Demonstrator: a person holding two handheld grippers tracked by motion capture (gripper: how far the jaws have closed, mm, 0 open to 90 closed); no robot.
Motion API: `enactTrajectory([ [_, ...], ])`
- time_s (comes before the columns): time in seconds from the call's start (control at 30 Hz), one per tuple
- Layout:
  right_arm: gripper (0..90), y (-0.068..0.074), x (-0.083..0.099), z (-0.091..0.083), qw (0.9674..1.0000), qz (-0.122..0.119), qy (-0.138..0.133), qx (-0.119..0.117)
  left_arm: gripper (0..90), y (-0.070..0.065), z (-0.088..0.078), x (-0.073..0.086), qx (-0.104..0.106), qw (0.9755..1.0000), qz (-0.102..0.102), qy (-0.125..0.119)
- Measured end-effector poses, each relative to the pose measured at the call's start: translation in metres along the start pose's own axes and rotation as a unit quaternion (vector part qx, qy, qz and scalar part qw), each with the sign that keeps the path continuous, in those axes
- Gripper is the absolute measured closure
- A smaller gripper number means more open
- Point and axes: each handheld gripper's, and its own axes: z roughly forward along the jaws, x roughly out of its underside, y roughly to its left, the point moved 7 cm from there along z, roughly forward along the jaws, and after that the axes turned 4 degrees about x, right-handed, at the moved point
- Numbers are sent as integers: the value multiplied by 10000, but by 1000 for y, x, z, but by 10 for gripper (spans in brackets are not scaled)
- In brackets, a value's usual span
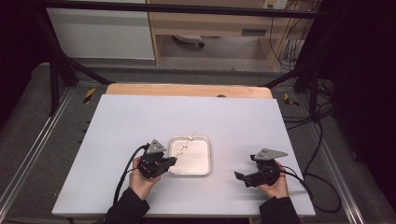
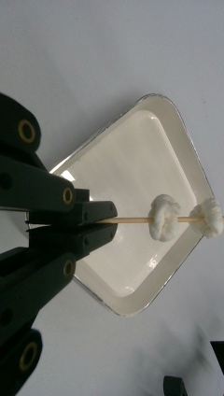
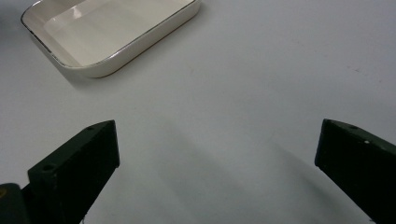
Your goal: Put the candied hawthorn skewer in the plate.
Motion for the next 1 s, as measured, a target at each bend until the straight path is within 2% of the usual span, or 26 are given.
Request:
enactTrajectory([
  [0.4,6,1,-1,-1,10000,29,-26,-55,879,-2,20,3,-254,9988,103,416],
  [0.7,6,2,0,0,10000,42,-3,-69,878,-3,32,10,-434,9961,187,750],
  [1.0,6,2,1,1,10000,40,20,-79,874,-2,37,12,-505,9953,182,806],
])
